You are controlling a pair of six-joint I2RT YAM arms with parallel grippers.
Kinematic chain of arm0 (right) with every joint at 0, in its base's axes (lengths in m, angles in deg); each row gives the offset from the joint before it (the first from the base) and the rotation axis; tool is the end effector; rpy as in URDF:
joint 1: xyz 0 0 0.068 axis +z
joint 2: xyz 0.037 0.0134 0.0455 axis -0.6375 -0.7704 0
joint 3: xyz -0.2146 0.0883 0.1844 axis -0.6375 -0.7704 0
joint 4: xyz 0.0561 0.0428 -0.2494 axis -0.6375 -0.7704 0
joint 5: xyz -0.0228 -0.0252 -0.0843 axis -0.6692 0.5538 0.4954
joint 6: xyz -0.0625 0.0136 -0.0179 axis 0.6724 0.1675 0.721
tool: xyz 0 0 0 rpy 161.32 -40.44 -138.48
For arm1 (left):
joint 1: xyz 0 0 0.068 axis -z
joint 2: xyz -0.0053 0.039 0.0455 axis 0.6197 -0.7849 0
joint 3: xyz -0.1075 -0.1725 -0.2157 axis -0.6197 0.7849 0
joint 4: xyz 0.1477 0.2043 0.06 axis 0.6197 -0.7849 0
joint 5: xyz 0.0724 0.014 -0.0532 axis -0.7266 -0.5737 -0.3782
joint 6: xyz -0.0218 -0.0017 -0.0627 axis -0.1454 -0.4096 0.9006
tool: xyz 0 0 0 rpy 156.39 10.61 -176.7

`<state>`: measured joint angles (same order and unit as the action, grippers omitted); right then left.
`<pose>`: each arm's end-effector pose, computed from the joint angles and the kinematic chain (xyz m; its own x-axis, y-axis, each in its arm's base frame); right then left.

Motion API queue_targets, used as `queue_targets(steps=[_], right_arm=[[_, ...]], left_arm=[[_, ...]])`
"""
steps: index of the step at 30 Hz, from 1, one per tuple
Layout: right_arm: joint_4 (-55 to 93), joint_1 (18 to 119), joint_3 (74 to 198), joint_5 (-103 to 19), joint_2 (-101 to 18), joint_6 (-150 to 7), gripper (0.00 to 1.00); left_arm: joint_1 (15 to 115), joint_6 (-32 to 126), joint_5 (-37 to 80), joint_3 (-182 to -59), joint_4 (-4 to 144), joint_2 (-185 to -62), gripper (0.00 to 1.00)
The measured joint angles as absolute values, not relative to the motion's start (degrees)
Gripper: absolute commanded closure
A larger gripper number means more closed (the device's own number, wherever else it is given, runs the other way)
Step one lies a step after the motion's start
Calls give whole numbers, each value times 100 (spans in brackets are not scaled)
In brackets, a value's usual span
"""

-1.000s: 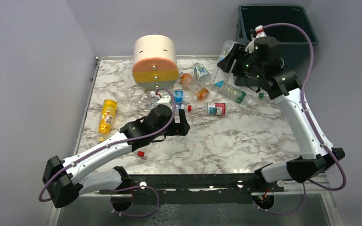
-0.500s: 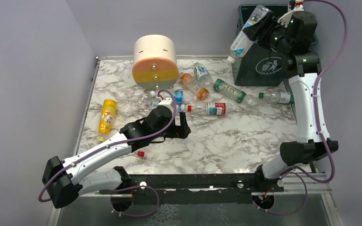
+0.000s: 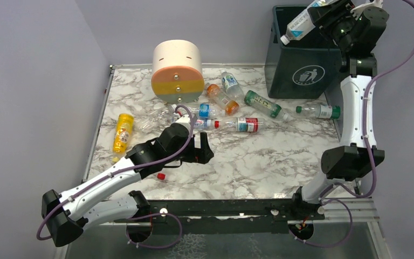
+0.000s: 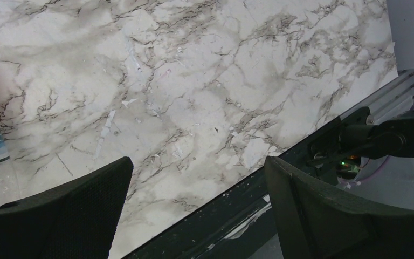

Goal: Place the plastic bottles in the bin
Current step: Place the plastic bottle in the trash bin.

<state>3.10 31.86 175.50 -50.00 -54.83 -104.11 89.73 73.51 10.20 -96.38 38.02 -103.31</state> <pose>0.3722 -0.0360 0.5506 -0.0368 0.6172 -0.7859 -0.1565 0.7732 0.6145 0.1292 -0.1573 0.3040 -0.7577 -0.0379 -0.6514 0.3628 0.8054 -0.4688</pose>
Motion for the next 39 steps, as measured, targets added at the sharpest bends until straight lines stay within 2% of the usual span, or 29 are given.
queue_targets(steps=[10,25,28,33,39], right_arm=[[881,3160,17871,-4943,-6302,-10348,34],[1095,2823,17913,-4849,-6484,-10037,30],[1130,2823,17928,-4849,-6669,-9985,26],[1121,2823,17937,-4853,-7010,-9948,13],[1062,2823,17996,-4873,-7085,-9935,10]], left_arm=[[8973,7214,1037,-9644,3513,-10221,1],[8973,7069,1017,-9717,3411,-10442,1],[8973,7050,993,-9773,3400,-10505,1],[8962,7041,945,-9782,3395,-10536,1],[8901,7024,880,-9782,3387,-10554,1]])
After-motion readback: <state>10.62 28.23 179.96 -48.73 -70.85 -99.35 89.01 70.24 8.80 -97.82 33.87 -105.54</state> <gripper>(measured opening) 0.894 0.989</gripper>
